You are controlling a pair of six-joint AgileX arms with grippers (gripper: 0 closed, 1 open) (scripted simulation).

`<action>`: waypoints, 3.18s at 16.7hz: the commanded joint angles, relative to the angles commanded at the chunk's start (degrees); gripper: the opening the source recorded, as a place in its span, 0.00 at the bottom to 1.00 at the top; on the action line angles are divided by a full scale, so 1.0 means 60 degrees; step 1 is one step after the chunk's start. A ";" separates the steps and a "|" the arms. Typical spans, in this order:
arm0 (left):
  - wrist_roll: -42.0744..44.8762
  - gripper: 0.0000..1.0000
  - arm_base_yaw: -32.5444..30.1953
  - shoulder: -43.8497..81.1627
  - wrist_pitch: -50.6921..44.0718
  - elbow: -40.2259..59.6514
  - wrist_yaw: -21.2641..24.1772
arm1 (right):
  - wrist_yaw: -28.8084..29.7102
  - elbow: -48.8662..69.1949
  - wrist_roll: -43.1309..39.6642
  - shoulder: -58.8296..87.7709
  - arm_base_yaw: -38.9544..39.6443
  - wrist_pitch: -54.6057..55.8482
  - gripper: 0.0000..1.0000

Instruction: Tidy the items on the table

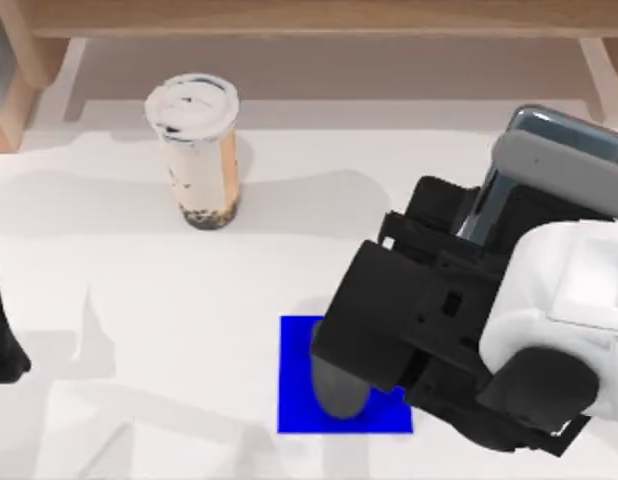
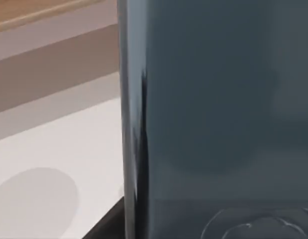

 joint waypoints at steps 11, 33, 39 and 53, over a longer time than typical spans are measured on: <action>0.0000 1.00 0.0000 0.0000 0.0000 0.0000 0.0000 | -0.0398 -0.1109 -0.0968 0.0245 -0.1046 0.1195 0.15; 0.0000 1.00 0.0000 0.0000 0.0000 0.0000 0.0000 | -0.0378 -0.1129 -0.0870 0.0167 -0.0905 0.1122 1.00; 0.0000 1.00 0.0000 0.0000 0.0000 0.0000 0.0000 | -0.0498 -0.1230 0.0377 -0.0150 0.0380 0.0562 1.00; 0.0000 1.00 0.0000 0.0000 0.0000 0.0000 0.0000 | -0.0581 -0.1266 0.0796 -0.0074 -0.0062 -0.0440 1.00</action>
